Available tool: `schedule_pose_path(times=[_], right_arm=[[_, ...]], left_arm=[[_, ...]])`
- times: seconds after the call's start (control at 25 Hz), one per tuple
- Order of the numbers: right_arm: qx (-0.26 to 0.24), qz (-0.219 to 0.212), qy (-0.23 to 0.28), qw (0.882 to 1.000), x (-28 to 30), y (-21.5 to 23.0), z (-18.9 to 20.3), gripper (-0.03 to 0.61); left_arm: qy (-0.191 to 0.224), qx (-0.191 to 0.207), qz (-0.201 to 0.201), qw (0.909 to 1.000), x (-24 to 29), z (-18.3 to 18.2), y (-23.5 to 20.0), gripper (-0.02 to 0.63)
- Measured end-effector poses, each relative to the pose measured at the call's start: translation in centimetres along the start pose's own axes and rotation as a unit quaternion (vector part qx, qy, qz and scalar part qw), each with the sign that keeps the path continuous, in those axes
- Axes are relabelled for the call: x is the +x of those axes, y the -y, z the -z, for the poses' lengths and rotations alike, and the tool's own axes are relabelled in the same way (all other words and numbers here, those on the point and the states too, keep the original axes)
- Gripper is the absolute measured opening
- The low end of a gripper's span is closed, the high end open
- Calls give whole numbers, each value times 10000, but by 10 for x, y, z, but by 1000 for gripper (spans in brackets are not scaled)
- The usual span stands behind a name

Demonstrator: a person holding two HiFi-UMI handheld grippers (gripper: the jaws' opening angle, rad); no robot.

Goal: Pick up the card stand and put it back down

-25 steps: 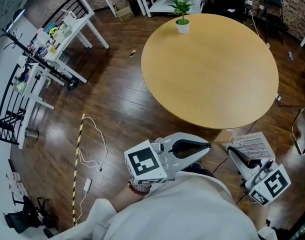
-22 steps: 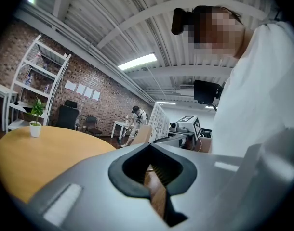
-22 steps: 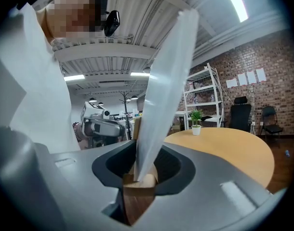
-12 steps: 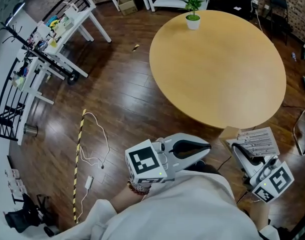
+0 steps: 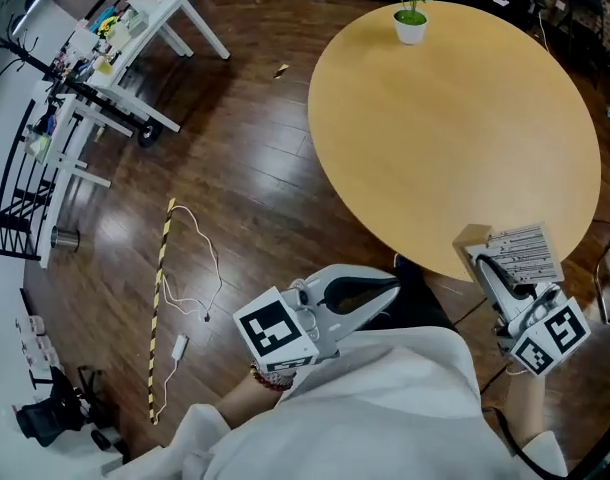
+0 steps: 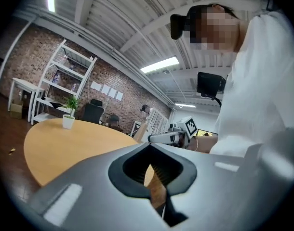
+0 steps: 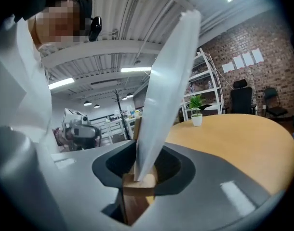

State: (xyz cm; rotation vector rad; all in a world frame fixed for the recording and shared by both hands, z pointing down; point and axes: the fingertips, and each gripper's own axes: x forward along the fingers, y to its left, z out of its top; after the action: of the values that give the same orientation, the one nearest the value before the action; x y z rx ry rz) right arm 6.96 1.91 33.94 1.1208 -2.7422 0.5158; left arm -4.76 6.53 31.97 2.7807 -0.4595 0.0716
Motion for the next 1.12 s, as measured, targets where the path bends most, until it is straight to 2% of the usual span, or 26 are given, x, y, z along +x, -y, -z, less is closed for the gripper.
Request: schedule_pose_path(times=[0.16, 0.32, 0.4, 0.48, 0.6, 0.68, 0.88, 0.96, 1.12], right_arm=[[28, 280, -487, 9984, 36, 110, 26, 117], [-216, 459, -1011, 9936, 89, 216, 45, 117], [-165, 565, -1214, 9909, 123, 267, 54, 117], [-249, 411, -1327, 9900, 155, 297, 59, 117], [-703, -138, -1533, 9856, 198, 308, 63, 117], [-877, -321, -1636, 9821, 221, 313, 71, 117], [-1095, -344, -1812, 9767, 249, 339, 94, 117], [-1259, -364, -1861, 9738, 250, 346, 96, 117], [-1525, -496, -1950, 9676, 250, 340, 112, 116]], left_arm=[[89, 46, -439, 9990, 42, -24, -52, -5], [159, -96, -776, 9968, 63, -53, -97, -5], [-2, -102, -879, 9961, 71, -55, -120, -6], [-288, -96, -903, 9955, 78, -50, -136, -5], [-570, -321, -973, 9931, 81, -35, -153, -6], [-681, -434, -1035, 9913, 87, -24, -166, -5], [-739, -824, -1168, 9870, 105, -3, -203, -6], [-640, -974, -1048, 9876, 114, -3, -210, -6], [-632, -1008, -795, 9897, 125, -1, -208, -6]])
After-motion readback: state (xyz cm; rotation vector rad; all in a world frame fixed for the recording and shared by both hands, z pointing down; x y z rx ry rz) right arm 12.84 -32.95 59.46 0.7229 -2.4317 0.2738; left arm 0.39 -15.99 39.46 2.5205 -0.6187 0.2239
